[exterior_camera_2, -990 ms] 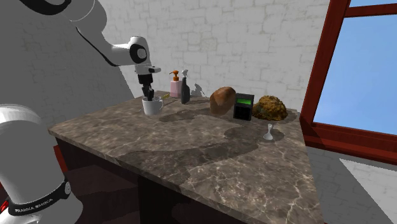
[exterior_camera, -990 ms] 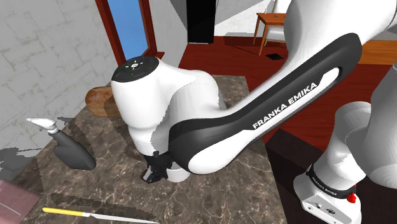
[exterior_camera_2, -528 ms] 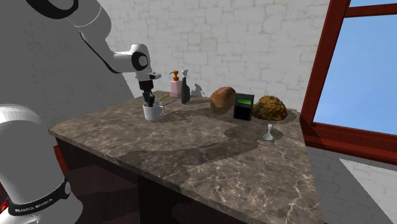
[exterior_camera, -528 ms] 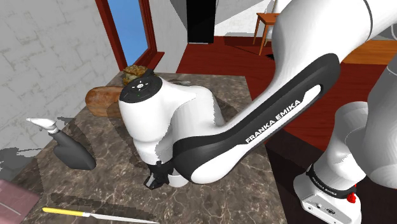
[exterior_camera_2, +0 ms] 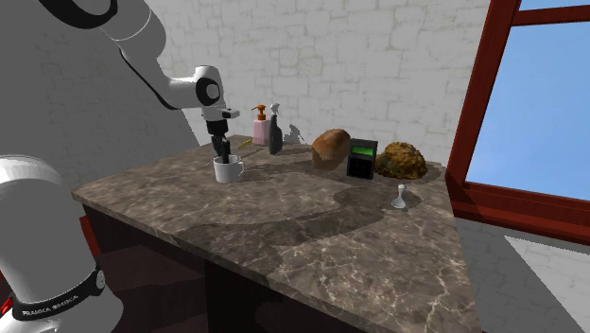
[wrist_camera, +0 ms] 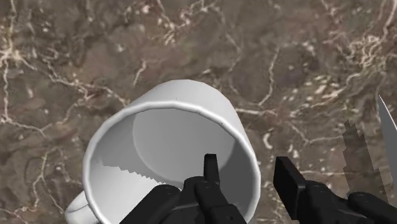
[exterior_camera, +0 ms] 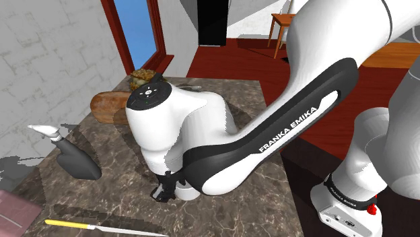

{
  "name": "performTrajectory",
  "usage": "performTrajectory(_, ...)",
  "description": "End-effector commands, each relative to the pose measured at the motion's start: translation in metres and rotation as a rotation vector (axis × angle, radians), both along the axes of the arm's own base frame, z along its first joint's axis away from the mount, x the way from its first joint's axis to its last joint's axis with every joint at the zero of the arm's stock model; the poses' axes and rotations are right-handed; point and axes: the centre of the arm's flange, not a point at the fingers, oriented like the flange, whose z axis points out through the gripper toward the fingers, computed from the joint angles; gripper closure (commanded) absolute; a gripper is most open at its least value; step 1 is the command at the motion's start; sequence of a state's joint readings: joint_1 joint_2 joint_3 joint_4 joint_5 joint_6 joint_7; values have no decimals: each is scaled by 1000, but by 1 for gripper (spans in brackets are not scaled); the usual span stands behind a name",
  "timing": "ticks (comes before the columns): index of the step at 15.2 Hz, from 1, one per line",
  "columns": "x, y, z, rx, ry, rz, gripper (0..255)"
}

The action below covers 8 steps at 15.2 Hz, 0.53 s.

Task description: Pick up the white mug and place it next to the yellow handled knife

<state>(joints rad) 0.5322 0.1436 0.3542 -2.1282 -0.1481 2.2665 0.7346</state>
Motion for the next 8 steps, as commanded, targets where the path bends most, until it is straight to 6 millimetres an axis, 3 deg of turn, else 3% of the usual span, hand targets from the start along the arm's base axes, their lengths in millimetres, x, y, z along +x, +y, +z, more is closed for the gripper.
performTrajectory(1,0,0,0,0,0,0,0)
performTrajectory(5,0,0,0,0,0,0,0)
performTrajectory(8,-2,1,40,0,0,0,0)
